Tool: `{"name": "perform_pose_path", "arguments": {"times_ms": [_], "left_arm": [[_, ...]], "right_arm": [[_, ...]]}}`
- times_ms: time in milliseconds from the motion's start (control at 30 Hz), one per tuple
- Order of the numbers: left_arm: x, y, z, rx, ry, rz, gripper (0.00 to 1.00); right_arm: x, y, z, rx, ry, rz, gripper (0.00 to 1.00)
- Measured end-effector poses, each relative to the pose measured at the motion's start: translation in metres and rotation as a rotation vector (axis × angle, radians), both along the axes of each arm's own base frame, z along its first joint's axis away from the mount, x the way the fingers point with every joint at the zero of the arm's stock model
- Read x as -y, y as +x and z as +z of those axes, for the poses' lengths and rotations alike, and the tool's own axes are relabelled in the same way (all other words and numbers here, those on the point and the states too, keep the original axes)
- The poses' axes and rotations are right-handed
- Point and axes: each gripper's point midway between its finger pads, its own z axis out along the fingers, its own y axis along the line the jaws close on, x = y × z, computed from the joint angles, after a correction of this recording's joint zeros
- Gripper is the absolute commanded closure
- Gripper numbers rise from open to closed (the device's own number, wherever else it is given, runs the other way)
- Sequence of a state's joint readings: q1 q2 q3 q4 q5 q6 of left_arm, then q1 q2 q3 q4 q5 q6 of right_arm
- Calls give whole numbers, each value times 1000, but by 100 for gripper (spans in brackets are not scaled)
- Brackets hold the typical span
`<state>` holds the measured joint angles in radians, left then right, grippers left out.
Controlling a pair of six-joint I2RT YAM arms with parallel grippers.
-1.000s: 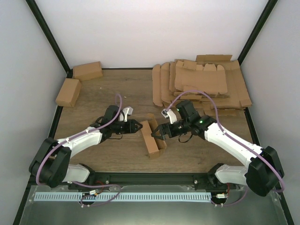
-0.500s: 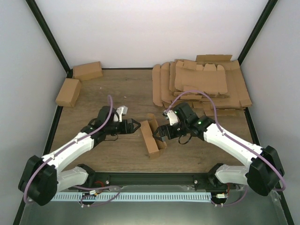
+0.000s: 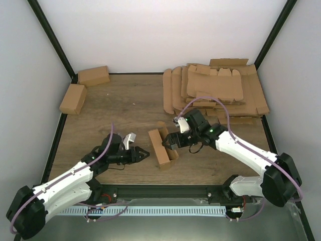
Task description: Fold the paper box
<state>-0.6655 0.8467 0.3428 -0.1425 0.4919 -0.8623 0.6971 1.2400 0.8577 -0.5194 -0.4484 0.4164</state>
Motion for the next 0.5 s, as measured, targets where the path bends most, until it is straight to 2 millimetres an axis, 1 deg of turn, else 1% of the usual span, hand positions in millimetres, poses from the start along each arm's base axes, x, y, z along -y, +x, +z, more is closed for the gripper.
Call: {"name": "perform_pose_path", "arguments": {"times_ms": [100,300,400,500], "left_arm": [[7,-10,-2,-28,-35,-18,57],[29,-27,-22,-100,-18,-86,61],[39,-29,-27,-108,-11,-105,62],[48,-24,-25,-96,-15,-108,63]], "right_arm": [[-2,2,-4,-10,-4,-2,0],[-5,3,-9,-30,-5,4,0],[-10,2,-10,-44,10,20,0],[-15,0,-12,-63,24,41,0]]}}
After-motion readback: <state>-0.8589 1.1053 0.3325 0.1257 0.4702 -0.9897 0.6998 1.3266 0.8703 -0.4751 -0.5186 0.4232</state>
